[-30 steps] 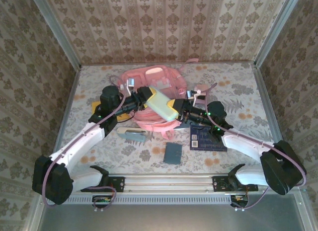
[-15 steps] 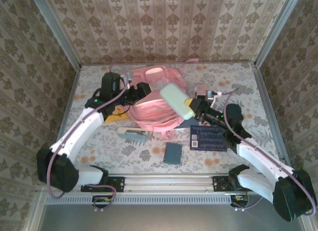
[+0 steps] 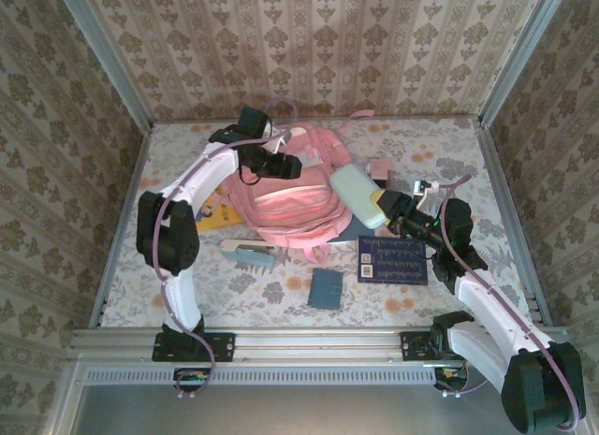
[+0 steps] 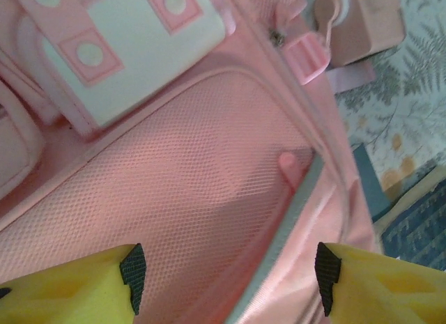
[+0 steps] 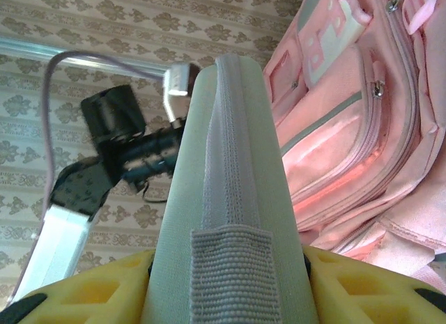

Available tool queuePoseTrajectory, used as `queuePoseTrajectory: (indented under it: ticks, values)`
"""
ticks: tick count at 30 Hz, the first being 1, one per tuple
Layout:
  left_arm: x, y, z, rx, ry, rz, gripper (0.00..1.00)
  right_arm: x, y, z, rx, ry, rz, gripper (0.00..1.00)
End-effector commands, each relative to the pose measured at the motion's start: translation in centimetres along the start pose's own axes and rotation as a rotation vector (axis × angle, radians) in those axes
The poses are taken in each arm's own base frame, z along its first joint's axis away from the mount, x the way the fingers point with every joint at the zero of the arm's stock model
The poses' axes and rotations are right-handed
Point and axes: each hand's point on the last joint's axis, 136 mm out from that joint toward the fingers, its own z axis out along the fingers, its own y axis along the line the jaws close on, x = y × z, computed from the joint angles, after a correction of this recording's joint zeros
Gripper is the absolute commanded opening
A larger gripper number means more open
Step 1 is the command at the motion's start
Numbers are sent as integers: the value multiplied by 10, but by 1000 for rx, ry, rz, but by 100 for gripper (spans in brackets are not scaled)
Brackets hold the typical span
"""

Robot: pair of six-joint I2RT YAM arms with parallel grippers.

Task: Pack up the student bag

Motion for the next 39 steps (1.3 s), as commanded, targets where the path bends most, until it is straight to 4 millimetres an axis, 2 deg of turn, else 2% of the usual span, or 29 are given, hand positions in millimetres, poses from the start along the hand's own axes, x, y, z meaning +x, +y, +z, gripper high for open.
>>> queuePoseTrajectory:
  ticks: [1,4,11,16,24,32,34,37,39]
  values:
    - [8,-22,4,225,62,51,61,7,1,-5,-13,45,-38,51]
    - [15,-21,14,251,93,35,54,7,-2,-7,-6,50,-40,51]
    - [33,-23,31,284,143,16,47,3,-7,-3,-18,50,-19,51]
    - [47,-29,36,298,175,26,33,3,-11,-2,-14,54,-15,51]
    - [67,-10,46,212,216,23,34,5,-16,-2,-11,58,-5,51]
    - [73,-9,40,189,211,36,43,8,-20,-2,-7,64,-2,51]
    - [74,0,40,135,211,47,43,8,-21,-2,-7,63,0,51]
    - [70,5,42,97,203,63,35,8,-22,-2,-7,63,-2,51]
    - [61,4,41,90,187,73,23,8,-23,-2,-7,63,-1,50]
